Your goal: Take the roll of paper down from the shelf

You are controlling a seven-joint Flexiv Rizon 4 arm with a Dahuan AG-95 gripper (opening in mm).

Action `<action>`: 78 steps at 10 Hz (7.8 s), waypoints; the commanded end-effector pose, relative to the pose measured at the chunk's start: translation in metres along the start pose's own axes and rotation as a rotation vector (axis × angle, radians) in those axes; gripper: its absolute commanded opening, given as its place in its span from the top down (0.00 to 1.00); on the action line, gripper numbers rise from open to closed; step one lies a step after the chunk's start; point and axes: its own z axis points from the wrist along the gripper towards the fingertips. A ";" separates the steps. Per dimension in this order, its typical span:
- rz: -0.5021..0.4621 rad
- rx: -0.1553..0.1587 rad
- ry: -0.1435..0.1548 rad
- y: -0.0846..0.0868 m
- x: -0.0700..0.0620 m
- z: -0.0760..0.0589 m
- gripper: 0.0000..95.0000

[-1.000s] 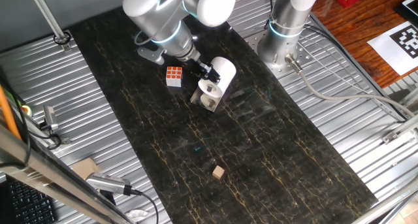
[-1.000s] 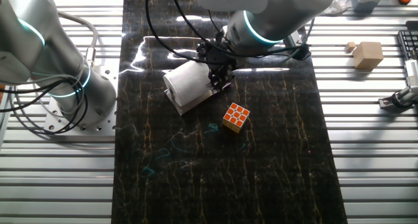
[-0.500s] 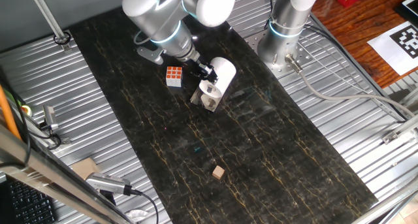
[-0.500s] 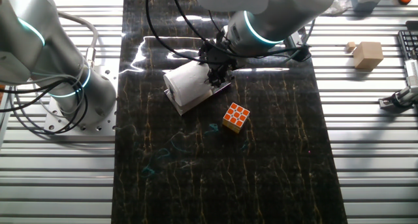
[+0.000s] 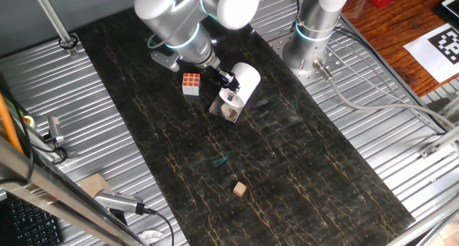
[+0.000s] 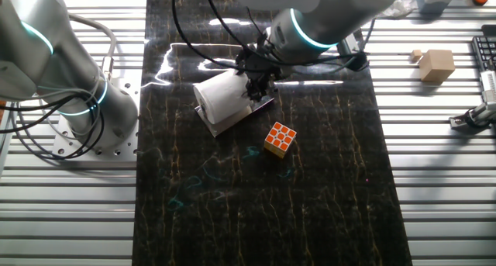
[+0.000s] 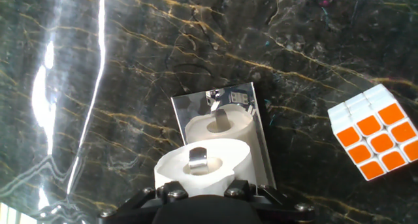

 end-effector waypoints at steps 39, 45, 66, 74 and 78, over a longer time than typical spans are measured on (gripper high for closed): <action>0.003 0.172 -0.294 0.016 -0.057 -0.040 1.00; -0.004 0.196 -0.366 0.017 -0.056 -0.041 1.00; 0.070 0.144 -0.122 0.016 -0.056 -0.040 1.00; 0.022 0.172 -0.129 0.015 -0.084 -0.051 1.00; 0.023 0.178 -0.146 0.020 -0.111 -0.062 1.00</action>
